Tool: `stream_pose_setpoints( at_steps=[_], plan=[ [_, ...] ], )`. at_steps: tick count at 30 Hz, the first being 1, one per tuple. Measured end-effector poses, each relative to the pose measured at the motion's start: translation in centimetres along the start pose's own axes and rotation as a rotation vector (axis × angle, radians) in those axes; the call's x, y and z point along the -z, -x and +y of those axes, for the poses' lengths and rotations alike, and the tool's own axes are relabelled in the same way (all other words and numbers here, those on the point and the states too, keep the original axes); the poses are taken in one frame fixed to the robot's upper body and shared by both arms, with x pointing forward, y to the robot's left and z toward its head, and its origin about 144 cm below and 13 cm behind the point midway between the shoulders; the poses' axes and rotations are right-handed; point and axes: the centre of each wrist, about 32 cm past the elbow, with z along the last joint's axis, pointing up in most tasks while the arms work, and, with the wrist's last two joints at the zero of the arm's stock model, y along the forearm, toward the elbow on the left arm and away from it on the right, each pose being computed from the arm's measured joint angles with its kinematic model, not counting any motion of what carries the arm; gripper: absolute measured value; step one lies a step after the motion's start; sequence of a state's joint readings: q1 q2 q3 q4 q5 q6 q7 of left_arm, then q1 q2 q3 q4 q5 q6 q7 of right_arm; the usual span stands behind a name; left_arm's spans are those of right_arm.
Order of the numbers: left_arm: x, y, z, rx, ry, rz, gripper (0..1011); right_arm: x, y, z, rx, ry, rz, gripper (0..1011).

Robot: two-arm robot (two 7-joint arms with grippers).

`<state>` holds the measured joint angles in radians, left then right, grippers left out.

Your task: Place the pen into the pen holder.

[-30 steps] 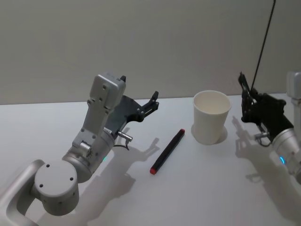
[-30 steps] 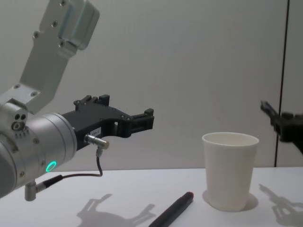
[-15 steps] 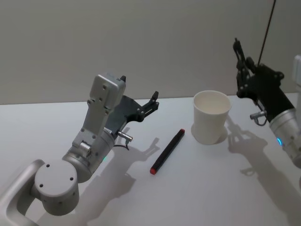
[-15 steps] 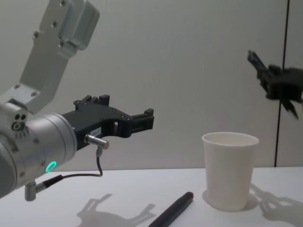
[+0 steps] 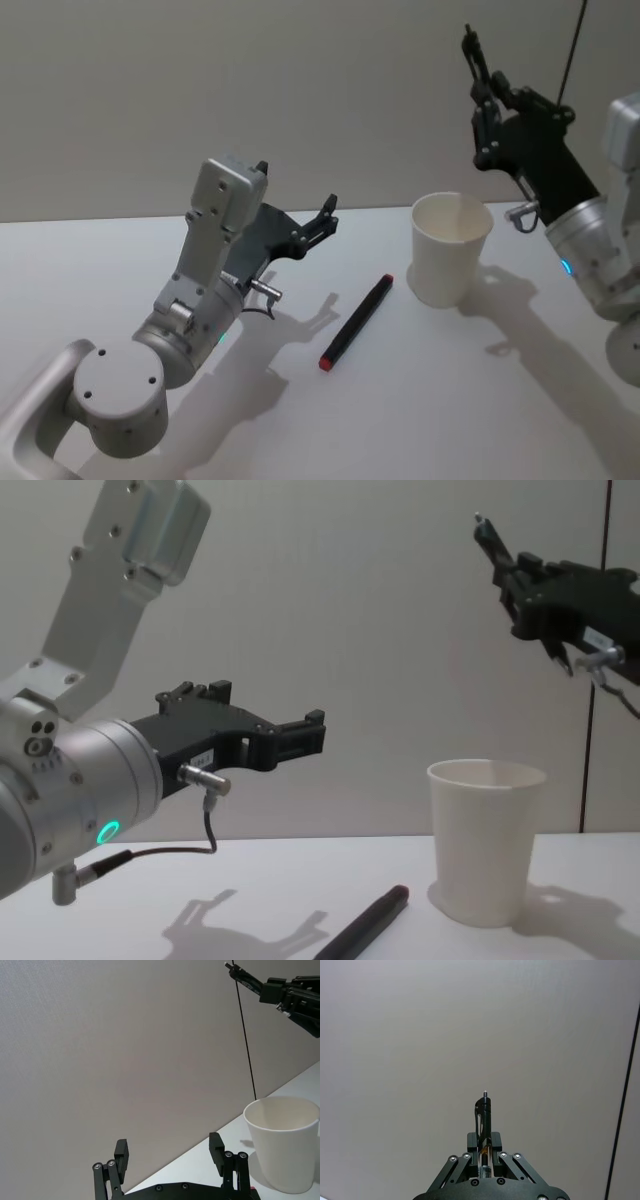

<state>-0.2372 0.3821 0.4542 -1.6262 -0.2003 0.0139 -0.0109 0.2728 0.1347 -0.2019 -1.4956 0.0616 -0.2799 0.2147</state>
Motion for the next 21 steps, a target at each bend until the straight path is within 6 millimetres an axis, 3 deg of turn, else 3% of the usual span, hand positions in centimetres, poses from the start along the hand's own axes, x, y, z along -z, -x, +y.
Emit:
stream_pose_setpoints(
  at_steps=[21],
  plan=[
    [0.0,0.0,0.0,0.0,0.0,0.0,1001,3.2,0.6,1.0,-0.045,-0.001,-0.044,145]
  ],
)
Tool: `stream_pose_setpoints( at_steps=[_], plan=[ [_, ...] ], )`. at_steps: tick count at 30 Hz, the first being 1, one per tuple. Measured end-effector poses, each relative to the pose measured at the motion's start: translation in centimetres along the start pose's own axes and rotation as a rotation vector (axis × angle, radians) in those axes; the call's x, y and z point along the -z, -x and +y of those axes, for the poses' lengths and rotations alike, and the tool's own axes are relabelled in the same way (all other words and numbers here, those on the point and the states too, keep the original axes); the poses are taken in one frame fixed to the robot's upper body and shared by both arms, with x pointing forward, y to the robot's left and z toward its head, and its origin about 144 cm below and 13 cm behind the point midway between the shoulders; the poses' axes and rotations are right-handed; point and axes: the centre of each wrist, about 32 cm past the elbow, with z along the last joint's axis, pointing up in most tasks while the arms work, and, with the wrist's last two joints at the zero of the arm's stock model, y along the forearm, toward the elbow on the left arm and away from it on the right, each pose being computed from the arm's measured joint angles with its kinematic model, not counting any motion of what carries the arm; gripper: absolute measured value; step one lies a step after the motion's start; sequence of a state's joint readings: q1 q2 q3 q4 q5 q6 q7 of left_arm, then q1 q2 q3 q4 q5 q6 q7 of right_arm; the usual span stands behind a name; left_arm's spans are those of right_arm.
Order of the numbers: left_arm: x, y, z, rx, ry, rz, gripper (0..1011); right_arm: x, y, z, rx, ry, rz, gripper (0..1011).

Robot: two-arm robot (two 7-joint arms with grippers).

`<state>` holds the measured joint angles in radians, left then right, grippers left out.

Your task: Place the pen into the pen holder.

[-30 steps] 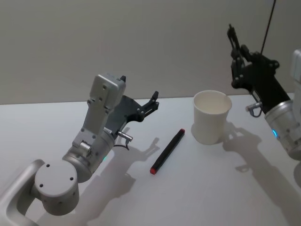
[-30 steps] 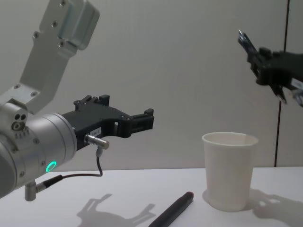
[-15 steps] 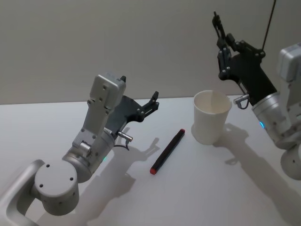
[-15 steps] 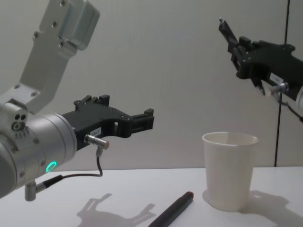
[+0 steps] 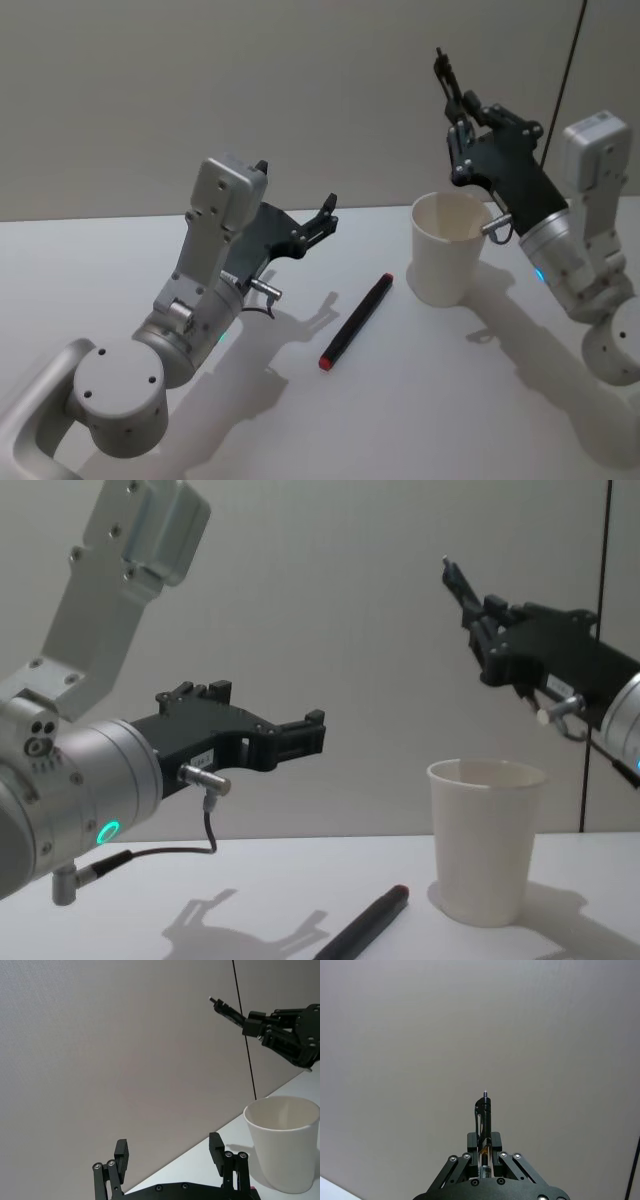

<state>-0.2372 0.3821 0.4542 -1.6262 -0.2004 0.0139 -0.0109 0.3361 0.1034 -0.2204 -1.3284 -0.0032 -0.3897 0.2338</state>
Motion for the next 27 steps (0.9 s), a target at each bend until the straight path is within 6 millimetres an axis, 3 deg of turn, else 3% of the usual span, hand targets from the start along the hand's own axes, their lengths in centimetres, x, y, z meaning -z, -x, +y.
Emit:
stream_pose_setpoints(
  at_steps=[27],
  plan=[
    [0.0,0.0,0.0,0.0,0.0,0.0,1001,2.7,1.5,-0.2,-0.071,0.05,-0.052,144]
  ],
)
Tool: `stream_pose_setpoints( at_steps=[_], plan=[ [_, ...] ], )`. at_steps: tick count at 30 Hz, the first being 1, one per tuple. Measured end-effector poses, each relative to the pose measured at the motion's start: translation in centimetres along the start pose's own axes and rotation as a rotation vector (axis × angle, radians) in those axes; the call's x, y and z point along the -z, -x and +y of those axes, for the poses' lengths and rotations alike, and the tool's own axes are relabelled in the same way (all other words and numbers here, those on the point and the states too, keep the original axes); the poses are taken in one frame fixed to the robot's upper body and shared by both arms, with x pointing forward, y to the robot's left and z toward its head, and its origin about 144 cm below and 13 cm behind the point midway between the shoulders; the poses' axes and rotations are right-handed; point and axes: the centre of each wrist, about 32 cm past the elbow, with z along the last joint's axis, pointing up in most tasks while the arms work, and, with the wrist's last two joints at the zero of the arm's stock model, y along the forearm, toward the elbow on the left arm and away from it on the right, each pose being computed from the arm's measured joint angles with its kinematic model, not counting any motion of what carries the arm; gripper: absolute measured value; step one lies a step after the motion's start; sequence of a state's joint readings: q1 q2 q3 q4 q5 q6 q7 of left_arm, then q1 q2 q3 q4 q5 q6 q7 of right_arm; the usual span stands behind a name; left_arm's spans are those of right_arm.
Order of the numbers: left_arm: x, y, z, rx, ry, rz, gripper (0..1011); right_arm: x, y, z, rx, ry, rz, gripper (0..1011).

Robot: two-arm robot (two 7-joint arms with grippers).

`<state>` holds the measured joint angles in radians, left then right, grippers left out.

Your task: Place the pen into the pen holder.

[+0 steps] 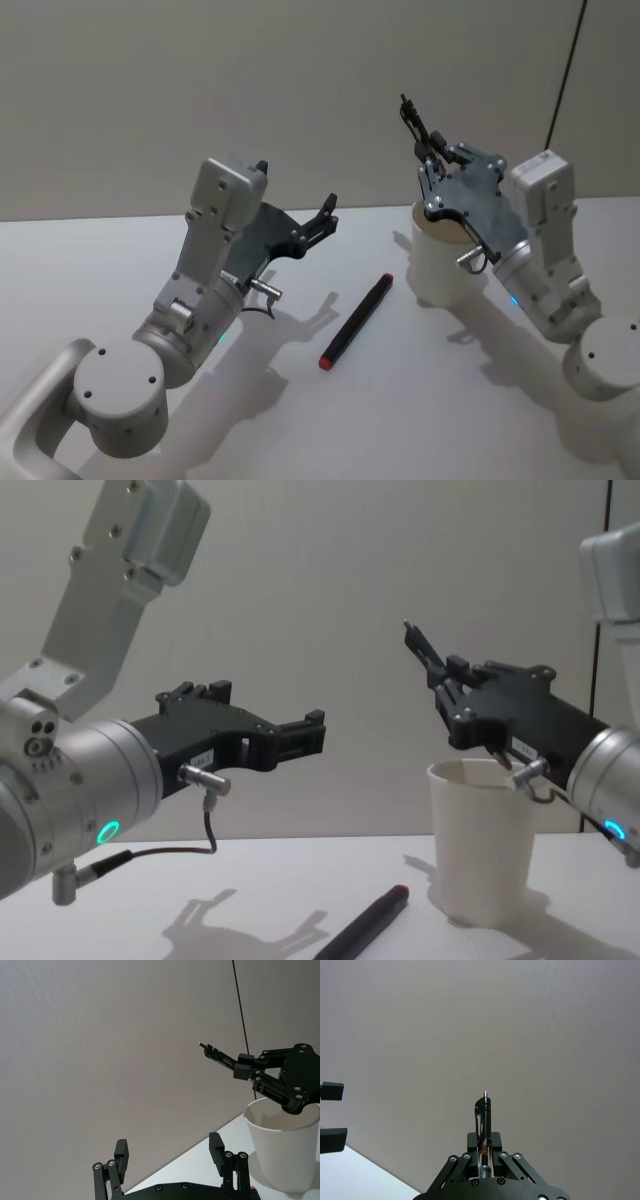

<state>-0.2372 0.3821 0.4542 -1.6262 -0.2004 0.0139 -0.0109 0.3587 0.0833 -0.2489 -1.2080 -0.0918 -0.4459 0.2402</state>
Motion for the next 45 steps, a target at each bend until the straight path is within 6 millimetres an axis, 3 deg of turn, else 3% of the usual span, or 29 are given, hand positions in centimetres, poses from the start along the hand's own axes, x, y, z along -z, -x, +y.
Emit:
stream_pose_setpoints(
  at_steps=[9,15,17,27,29,33,39,45],
  plan=[
    [0.0,0.0,0.0,0.0,0.0,0.0,1001,0.4,0.2,-0.6,0.0,0.019,-0.014,151],
    [0.0,0.0,0.0,0.0,0.0,0.0,1001,0.6,0.3,-0.8,0.0,0.026,-0.019,289],
    [0.0,0.0,0.0,0.0,0.0,0.0,1001,0.6,0.3,-0.8,0.0,0.027,-0.02,387],
    [0.0,0.0,0.0,0.0,0.0,0.0,1001,0.7,0.4,-0.9,-0.001,0.032,-0.023,660],
    [0.0,0.0,0.0,0.0,0.0,0.0,1001,0.8,0.4,-1.0,-0.001,0.033,-0.024,768],
    [0.0,0.0,0.0,0.0,0.0,0.0,1001,0.8,0.3,-1.0,-0.001,0.034,-0.024,874],
    [0.0,0.0,0.0,0.0,0.0,0.0,1001,0.2,-0.1,-1.1,0.014,0.023,-0.002,1001],
    [0.0,0.0,0.0,0.0,0.0,0.0,1001,-0.8,-0.9,-1.6,0.041,0.015,0.032,1001]
  ],
)
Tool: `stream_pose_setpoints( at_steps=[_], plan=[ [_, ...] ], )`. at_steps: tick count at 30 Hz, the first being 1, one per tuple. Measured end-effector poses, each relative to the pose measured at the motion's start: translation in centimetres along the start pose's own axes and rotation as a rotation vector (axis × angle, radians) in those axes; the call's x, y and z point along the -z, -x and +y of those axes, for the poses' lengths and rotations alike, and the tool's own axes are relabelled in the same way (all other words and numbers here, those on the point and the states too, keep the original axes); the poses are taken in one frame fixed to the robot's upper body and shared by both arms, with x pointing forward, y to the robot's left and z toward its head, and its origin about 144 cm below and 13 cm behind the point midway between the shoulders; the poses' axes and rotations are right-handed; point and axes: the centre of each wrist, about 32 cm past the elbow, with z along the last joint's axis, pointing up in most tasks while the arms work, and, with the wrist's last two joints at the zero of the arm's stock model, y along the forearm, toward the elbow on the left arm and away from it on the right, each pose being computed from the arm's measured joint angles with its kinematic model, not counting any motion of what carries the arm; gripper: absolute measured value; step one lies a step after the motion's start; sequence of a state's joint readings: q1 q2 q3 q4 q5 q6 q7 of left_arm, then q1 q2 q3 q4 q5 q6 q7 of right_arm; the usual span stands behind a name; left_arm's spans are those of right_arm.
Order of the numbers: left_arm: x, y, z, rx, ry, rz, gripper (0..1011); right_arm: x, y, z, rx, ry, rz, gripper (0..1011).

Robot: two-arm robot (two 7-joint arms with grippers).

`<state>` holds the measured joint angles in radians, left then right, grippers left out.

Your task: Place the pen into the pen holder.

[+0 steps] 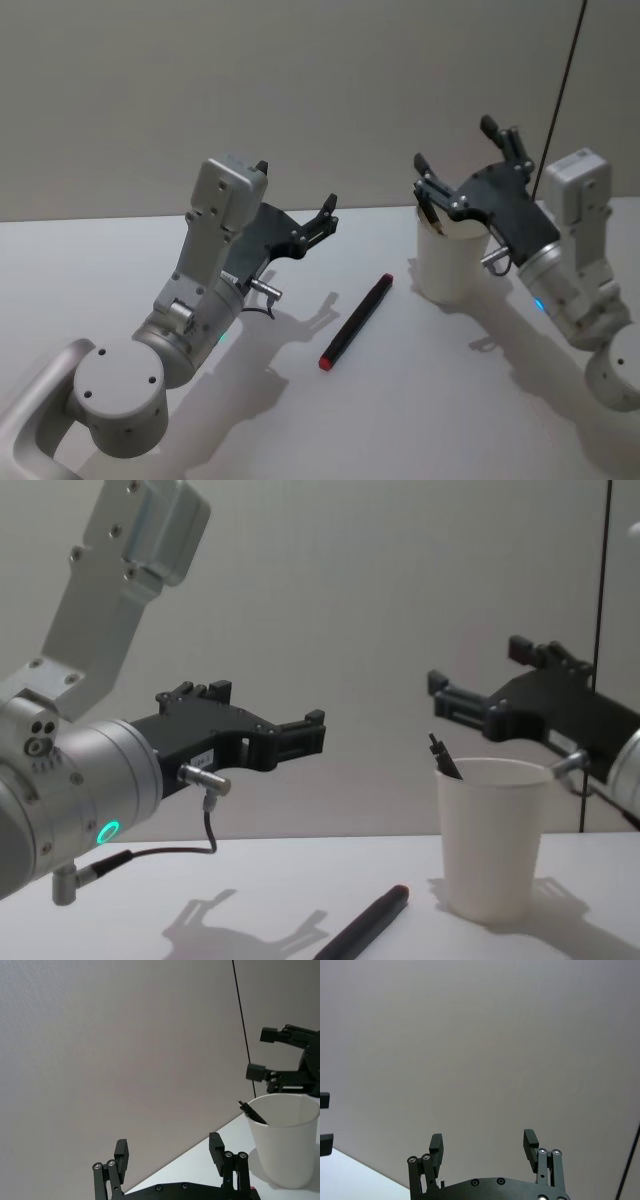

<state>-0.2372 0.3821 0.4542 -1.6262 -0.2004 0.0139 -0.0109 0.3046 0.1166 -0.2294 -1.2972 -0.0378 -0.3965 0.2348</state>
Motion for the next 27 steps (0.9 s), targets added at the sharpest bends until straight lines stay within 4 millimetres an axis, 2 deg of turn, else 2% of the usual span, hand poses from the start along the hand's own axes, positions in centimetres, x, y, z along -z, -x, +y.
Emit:
stream_pose_setpoints(
  at_steps=[3,13,27],
  plan=[
    [0.0,0.0,0.0,0.0,0.0,0.0,1001,-0.7,-0.4,-0.7,0.019,0.0,0.021,1001],
    [0.0,0.0,0.0,0.0,0.0,0.0,1001,-0.9,-0.5,-1.2,0.029,0.016,0.034,1001],
    [0.0,0.0,0.0,0.0,0.0,0.0,1001,-2.6,-0.8,-4.7,0.093,0.128,0.122,1002]
  ],
)
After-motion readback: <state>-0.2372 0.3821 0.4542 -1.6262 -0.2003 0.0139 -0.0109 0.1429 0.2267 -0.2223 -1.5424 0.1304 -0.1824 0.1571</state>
